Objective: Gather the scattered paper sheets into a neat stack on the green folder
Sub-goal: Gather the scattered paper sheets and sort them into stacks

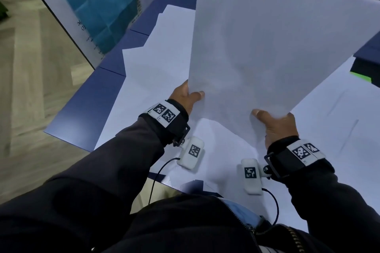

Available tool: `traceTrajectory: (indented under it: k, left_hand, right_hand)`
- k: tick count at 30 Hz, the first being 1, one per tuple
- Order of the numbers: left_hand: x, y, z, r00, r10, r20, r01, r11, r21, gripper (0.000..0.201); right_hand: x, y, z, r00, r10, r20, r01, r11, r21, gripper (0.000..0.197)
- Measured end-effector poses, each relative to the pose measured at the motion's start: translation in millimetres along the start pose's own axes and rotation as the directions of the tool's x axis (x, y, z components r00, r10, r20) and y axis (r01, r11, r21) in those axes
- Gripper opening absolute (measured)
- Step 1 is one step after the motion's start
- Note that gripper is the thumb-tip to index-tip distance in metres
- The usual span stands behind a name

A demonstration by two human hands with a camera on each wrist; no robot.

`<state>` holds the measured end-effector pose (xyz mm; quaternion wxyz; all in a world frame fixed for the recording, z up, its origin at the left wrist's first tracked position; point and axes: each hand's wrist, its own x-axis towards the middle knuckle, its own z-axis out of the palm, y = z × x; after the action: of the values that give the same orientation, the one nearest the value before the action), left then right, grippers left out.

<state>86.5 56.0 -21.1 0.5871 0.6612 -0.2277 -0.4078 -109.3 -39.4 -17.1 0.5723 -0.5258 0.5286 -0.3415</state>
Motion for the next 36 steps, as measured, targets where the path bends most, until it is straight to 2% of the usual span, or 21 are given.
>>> traceTrajectory:
  k: [3, 5, 8, 9, 11, 12, 14, 16, 18, 21, 22, 23, 26, 27, 28, 30, 31, 36]
  left_hand:
    - [7, -1, 0, 0.999, -0.031, -0.028, 0.033, 0.995, 0.09, 0.032]
    - [14, 0, -4, 0.998, -0.049, -0.034, 0.053, 0.986, 0.157, 0.032]
    - [24, 5, -12, 0.994, -0.095, -0.048, 0.103, 0.967, 0.235, 0.006]
    - [29, 4, -16, 0.989, -0.125, -0.073, 0.138, 0.968, 0.21, 0.012]
    - [38, 5, -28, 0.977, -0.188, -0.101, 0.2, 0.971, 0.132, 0.011]
    - [42, 5, -35, 0.973, -0.195, -0.124, 0.212, 0.967, 0.144, 0.01]
    - [56, 4, -53, 0.963, -0.177, -0.201, 0.233, 0.925, 0.301, 0.031]
    - [71, 4, -71, 0.932, -0.182, -0.313, 0.326, 0.799, 0.505, 0.058]
    - [83, 6, -82, 0.889, -0.204, -0.41, 0.443, 0.61, 0.657, 0.079]
    - [93, 9, -84, 0.882, -0.159, -0.443, 0.466, 0.426, 0.775, 0.09]
    - [94, 10, -82, 0.892, -0.158, -0.423, 0.451, 0.346, 0.823, 0.09]
    - [96, 11, -79, 0.895, -0.188, -0.403, 0.439, 0.225, 0.87, 0.088]
    - [101, 19, -74, 0.891, -0.263, -0.369, 0.38, -0.014, 0.925, 0.093]
    - [101, 22, -71, 0.892, -0.296, -0.341, 0.33, -0.089, 0.94, 0.094]
    - [101, 25, -68, 0.911, -0.309, -0.274, 0.237, -0.151, 0.96, 0.087]
    - [102, 31, -63, 0.914, -0.356, -0.196, 0.087, -0.299, 0.95, 0.069]
    - [101, 35, -59, 0.909, -0.372, -0.188, 0.047, -0.356, 0.933, 0.064]
    - [108, 39, -60, 0.898, -0.406, -0.171, -0.043, -0.466, 0.884, 0.06]
  right_hand:
    - [6, 6, 1, 0.997, 0.046, 0.068, -0.036, 0.989, -0.14, 0.011]
    - [10, 8, 0, 0.996, 0.057, 0.07, -0.044, 0.983, -0.181, 0.012]
    - [13, 9, -2, 0.995, 0.064, 0.075, -0.044, 0.971, -0.236, 0.015]
    - [13, 9, -4, 0.995, 0.067, 0.077, -0.045, 0.964, -0.261, 0.015]
    - [12, 9, -7, 0.995, 0.076, 0.067, -0.055, 0.958, -0.283, 0.011]
    - [11, 10, -9, 0.995, 0.089, 0.049, -0.071, 0.956, -0.285, 0.011]
    - [13, 15, -14, 0.99, 0.142, 0.018, -0.131, 0.947, -0.292, 0.013]
    - [16, 22, -17, 0.981, 0.196, -0.004, -0.188, 0.938, -0.291, 0.012]
    - [18, 29, -18, 0.974, 0.228, -0.005, -0.221, 0.935, -0.277, 0.006]
    - [20, 38, -17, 0.969, 0.248, 0.01, -0.238, 0.942, -0.236, 0.011]
    - [20, 40, -17, 0.967, 0.256, 0.018, -0.244, 0.941, -0.235, 0.009]
    - [20, 42, -16, 0.963, 0.267, 0.029, -0.253, 0.937, -0.239, 0.007]
    - [20, 47, -16, 0.953, 0.301, 0.035, -0.283, 0.926, -0.251, 0.009]
    - [21, 49, -16, 0.951, 0.308, 0.038, -0.289, 0.924, -0.251, 0.013]
    - [22, 52, -17, 0.948, 0.315, 0.037, -0.296, 0.922, -0.25, 0.017]
    - [23, 56, -17, 0.946, 0.321, 0.042, -0.302, 0.921, -0.246, 0.021]
    - [24, 57, -17, 0.946, 0.321, 0.046, -0.302, 0.923, -0.24, 0.022]
    - [27, 63, -19, 0.946, 0.319, 0.058, -0.301, 0.93, -0.213, 0.033]
